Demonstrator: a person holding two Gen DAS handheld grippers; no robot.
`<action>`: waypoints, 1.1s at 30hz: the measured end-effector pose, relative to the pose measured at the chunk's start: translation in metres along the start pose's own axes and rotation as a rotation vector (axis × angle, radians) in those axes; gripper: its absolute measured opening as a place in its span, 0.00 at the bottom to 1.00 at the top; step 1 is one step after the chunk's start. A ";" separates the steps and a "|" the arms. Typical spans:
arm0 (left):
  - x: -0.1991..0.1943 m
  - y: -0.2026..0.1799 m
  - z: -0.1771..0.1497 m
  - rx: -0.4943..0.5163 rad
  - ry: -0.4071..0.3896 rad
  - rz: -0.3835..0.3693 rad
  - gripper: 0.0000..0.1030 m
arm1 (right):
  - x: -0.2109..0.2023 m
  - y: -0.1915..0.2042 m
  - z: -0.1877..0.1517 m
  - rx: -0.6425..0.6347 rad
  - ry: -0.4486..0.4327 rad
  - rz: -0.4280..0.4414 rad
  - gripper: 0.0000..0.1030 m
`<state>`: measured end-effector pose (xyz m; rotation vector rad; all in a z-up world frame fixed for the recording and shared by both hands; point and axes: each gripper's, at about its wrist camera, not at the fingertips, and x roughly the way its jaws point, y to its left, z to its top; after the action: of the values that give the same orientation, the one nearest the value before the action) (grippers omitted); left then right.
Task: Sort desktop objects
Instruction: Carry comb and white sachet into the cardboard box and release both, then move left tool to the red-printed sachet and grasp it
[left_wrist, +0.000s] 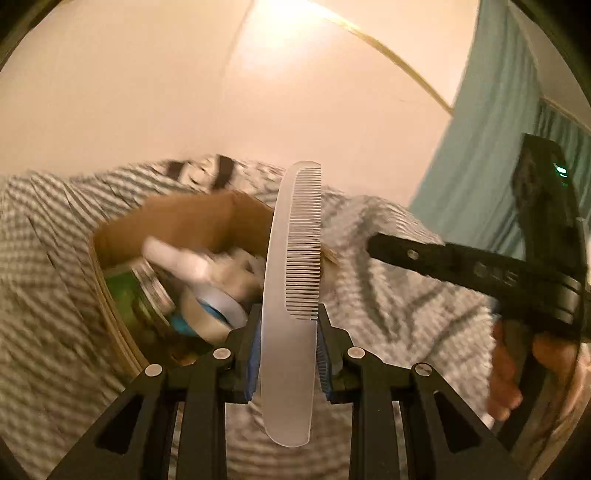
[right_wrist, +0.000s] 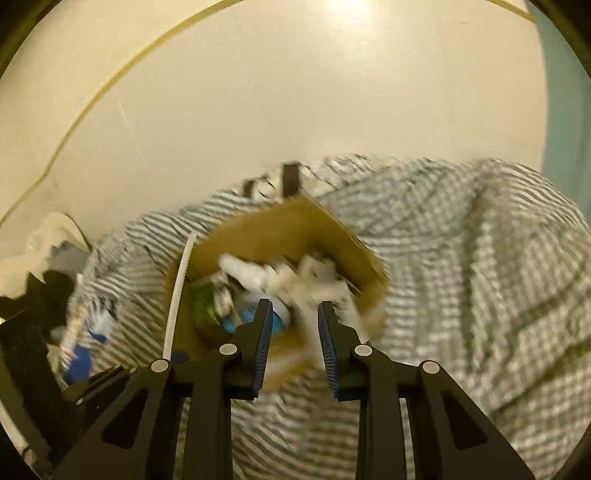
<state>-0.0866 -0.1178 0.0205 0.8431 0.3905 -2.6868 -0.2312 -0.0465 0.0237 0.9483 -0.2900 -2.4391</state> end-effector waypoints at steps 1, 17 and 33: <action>0.010 0.009 0.010 0.011 0.002 0.035 0.25 | 0.011 0.002 0.006 -0.009 0.006 -0.003 0.24; 0.050 0.051 0.002 0.065 0.036 0.207 0.86 | 0.031 -0.069 -0.043 0.019 0.031 -0.159 0.47; 0.092 -0.103 -0.090 0.172 0.168 0.059 0.93 | -0.013 -0.173 -0.120 0.225 0.110 -0.312 0.59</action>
<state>-0.1499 -0.0108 -0.0881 1.1166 0.1696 -2.6313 -0.2069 0.1060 -0.1201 1.3061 -0.4115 -2.6607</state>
